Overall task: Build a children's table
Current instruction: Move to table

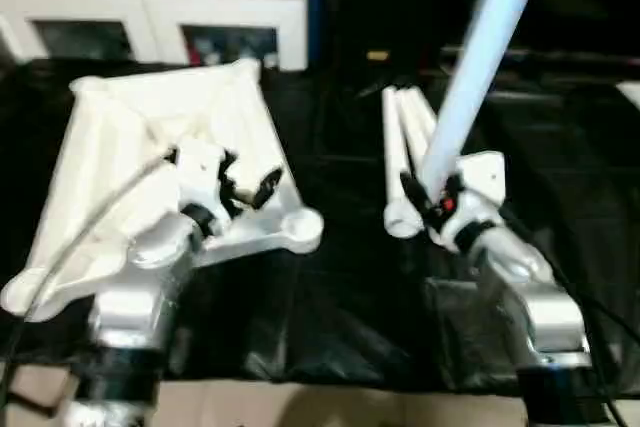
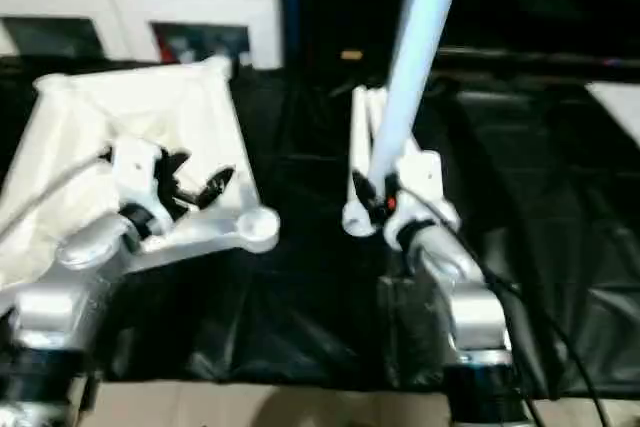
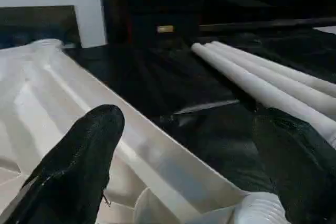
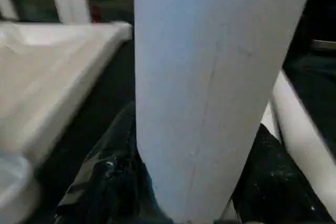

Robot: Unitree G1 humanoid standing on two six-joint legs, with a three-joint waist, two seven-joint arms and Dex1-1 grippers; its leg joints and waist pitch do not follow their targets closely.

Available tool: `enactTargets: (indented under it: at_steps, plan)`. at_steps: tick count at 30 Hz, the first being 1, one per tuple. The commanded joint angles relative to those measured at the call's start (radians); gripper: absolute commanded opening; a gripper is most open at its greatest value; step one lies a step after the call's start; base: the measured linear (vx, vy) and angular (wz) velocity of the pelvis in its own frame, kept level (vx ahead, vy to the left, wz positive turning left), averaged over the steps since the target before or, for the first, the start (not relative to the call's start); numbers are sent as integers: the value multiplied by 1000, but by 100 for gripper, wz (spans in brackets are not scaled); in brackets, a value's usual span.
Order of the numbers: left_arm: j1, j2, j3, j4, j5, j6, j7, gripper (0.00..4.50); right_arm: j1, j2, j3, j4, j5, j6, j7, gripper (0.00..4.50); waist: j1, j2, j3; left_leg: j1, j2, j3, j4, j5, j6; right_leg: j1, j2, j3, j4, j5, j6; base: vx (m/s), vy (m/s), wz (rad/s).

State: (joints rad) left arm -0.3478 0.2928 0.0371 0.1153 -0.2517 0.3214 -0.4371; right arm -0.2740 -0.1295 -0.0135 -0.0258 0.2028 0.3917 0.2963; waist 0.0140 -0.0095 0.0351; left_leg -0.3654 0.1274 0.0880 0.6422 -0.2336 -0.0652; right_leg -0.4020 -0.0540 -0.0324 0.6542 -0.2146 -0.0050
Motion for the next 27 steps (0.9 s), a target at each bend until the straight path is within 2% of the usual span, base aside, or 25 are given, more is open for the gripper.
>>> enactTargets:
  at_steps: [1,2,3,4,5,6,7,8,9,10,12,14,15,16,18,19,22,27]
  plan:
    - [-20,23,-7,62,-9,-15,-95,440,-17,3,5,-16,27,26,17,189,3,17,-62,-4,51,8,-67,162,42,69,-62,41,-62,268,-158,0,0,0]
    - [-21,24,-8,64,-9,-18,-101,440,-18,3,5,-15,28,25,17,189,3,19,-59,2,57,17,-77,79,41,70,-62,38,-74,197,-205,0,0,0]
    - [-39,35,-18,98,-14,-26,-163,440,-27,-3,0,-7,31,43,11,189,0,13,-50,1,65,22,-90,-16,31,71,-65,38,-83,95,-235,0,0,0]
    - [-41,36,-19,102,-15,-27,-171,440,-28,-4,0,-6,31,45,10,189,1,18,-47,4,68,26,-94,-63,20,68,-65,36,-87,27,-238,0,0,0]
    - [-61,60,-51,140,2,-40,-233,440,-40,-13,-3,5,34,41,16,189,1,20,-43,16,73,34,-98,-160,3,54,-64,37,-99,-98,-232,0,0,0]
    - [-79,87,-91,178,34,-67,-289,440,-52,-24,-3,14,38,37,29,189,3,20,-40,21,77,39,-103,-232,-14,48,-65,38,-105,-195,-217,-51,2,9]
    - [-80,88,-92,178,34,-68,-291,440,-52,-24,-3,15,38,37,30,189,4,20,-38,22,78,40,-105,-258,-19,44,-65,39,-110,-234,-203,-51,2,9]
    - [-93,108,-120,212,48,-81,-336,440,-62,-28,-7,21,40,37,38,189,3,21,-38,19,82,41,-109,-275,-34,46,-70,40,-107,-260,-190,0,0,0]
    - [-108,141,-164,259,82,-121,-390,440,-73,-35,-5,26,41,40,59,189,6,20,-37,20,83,46,-110,-279,-35,42,-69,41,-115,-284,-168,0,0,0]
    - [-112,154,-180,276,96,-141,-413,440,-76,-39,-2,27,42,42,68,189,7,20,-38,20,84,45,-110,-274,-35,42,-70,42,-113,-284,-163,0,0,0]
    - [-126,189,-213,335,129,-191,-476,440,-80,-45,1,24,44,48,84,189,10,22,-40,8,85,49,-111,-210,-38,50,-75,43,-109,-216,-169,0,0,0]
    - [-133,204,-225,361,143,-213,-501,422,-81,-47,3,23,44,49,88,189,11,23,-45,9,85,52,-108,-181,-36,50,-74,44,-103,-178,-172,0,0,0]
    - [-156,224,-232,436,182,-293,-527,412,-84,-52,9,26,45,43,98,189,13,23,-46,8,83,53,-106,-154,-29,50,-73,43,-105,-141,-178,0,0,0]
    - [-164,228,-232,459,191,-317,-535,412,-85,-53,13,28,45,39,102,189,14,20,-51,7,83,54,-105,-134,-27,55,-74,43,-98,-97,-187,0,0,0]
    - [-180,237,-234,493,202,-333,-553,405,-87,-55,16,30,47,41,104,189,15,21,-53,6,83,55,-104,-109,-23,58,-74,42,-93,-51,-197,0,0,0]
    - [-200,251,-237,523,204,-326,-581,380,-88,-55,18,32,51,45,108,189,17,20,-54,7,84,57,-103,-81,-13,57,-74,41,-88,-2,-215,0,0,0]
    - [-233,269,-241,566,181,-326,-649,364,-88,-58,22,36,56,42,121,189,19,22,-52,8,84,59,-104,-81,-10,56,-76,41,-88,-1,-231,0,0,0]
    - [-277,271,-242,651,174,-361,-719,319,-86,-59,22,31,68,51,149,189,18,24,-46,11,88,59,-109,-149,-27,54,-80,43,-97,-101,-231,0,0,0]
